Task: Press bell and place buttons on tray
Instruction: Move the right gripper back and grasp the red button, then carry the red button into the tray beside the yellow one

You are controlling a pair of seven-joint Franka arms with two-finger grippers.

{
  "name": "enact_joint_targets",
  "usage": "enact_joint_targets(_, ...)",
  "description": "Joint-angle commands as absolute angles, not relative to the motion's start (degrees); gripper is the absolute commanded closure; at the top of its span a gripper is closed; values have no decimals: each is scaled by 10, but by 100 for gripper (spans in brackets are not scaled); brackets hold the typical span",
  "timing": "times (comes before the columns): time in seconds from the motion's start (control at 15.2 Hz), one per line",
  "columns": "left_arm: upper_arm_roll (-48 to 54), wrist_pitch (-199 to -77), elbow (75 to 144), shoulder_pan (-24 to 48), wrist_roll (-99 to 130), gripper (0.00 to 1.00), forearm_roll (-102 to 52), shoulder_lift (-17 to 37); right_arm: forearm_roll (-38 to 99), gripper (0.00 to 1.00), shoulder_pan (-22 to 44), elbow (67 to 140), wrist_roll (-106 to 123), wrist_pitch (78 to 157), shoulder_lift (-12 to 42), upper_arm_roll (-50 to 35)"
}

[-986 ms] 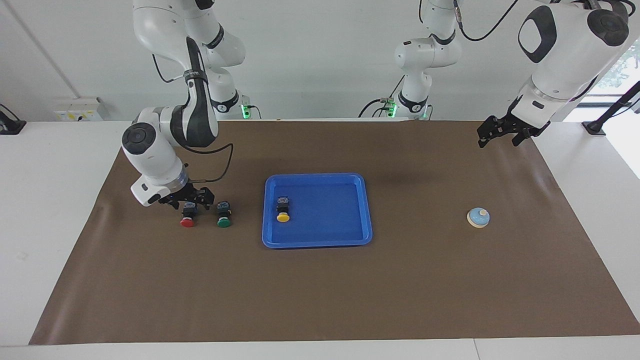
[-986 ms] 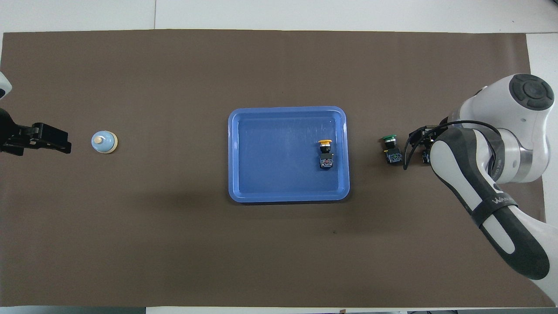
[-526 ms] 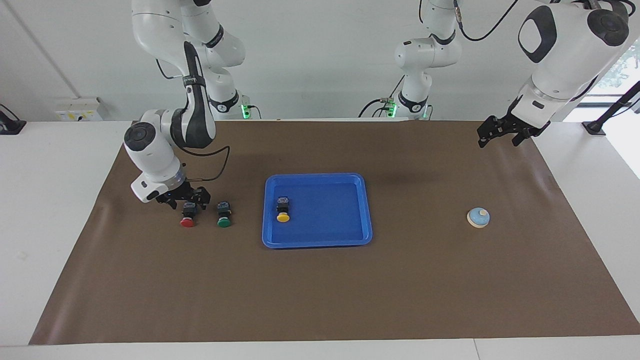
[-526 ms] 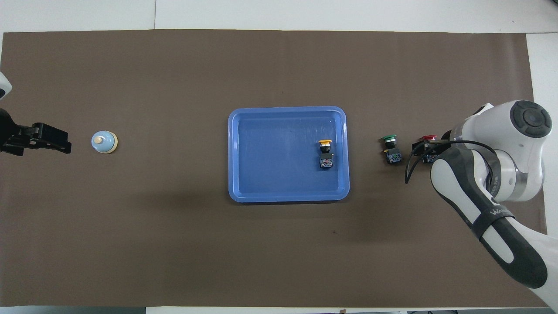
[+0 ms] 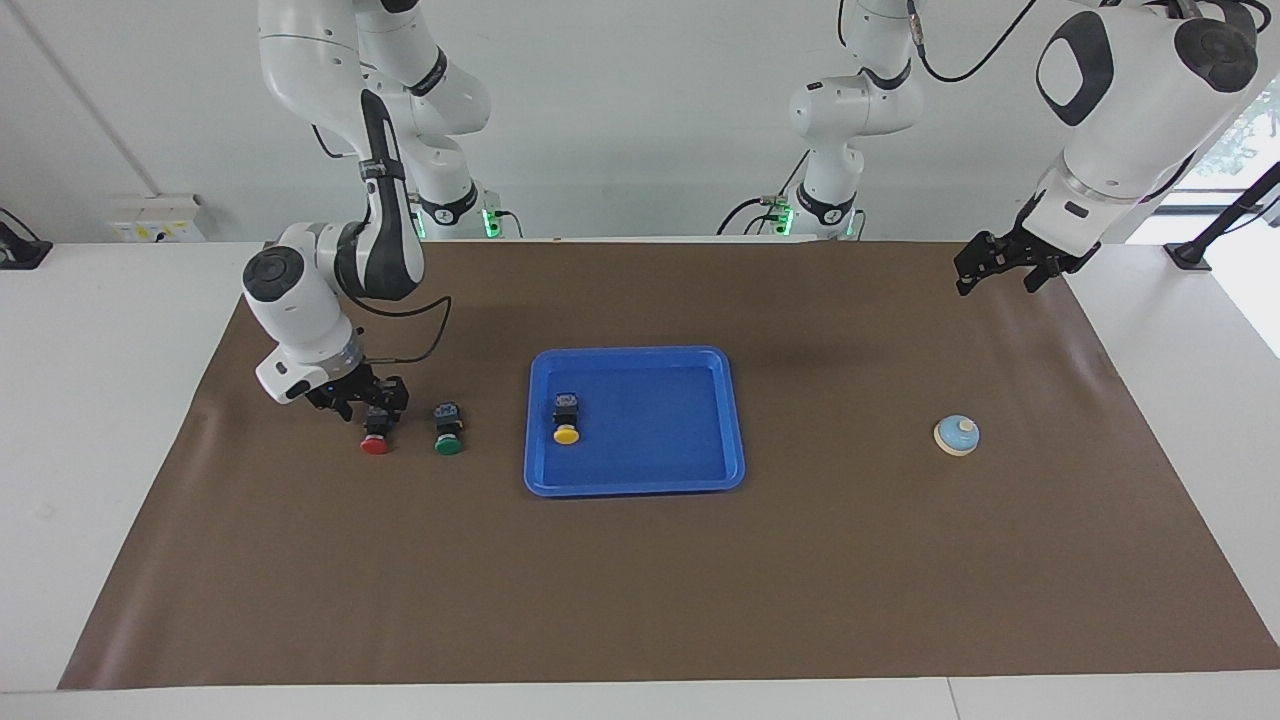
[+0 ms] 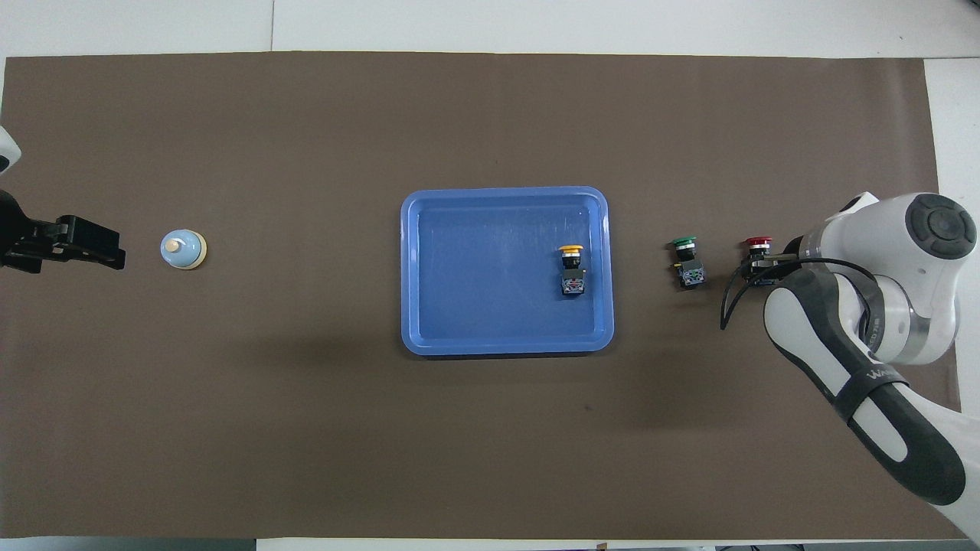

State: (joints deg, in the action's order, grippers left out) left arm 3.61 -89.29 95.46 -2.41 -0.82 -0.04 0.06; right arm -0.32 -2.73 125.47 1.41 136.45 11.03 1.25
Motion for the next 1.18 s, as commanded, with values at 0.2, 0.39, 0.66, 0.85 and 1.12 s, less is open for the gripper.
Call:
enact_joint_targets(0.2, 36, -901, 962, -25, -4, 0, 4, -8, -1, 100, 2, 1126, -9, 1219, 112, -4)
enact_joint_targets(0.39, 36, -900, 962, -25, -4, 0, 4, -8, -1, 100, 91, 1053, -160, 1145, 121, -4)
enact_joint_targets(0.66, 36, -900, 962, -25, -4, 0, 4, -8, 26, 100, 194, 1030, -241, 1150, 144, -4)
enact_joint_targets(0.85, 36, -901, 962, -25, -4, 0, 4, -8, 29, 100, 270, 965, -328, 1151, 206, -4)
enact_joint_targets(1.12, 36, -900, 962, -25, -4, 0, 4, -8, 20, 100, 313, 928, -358, 1175, 264, -4)
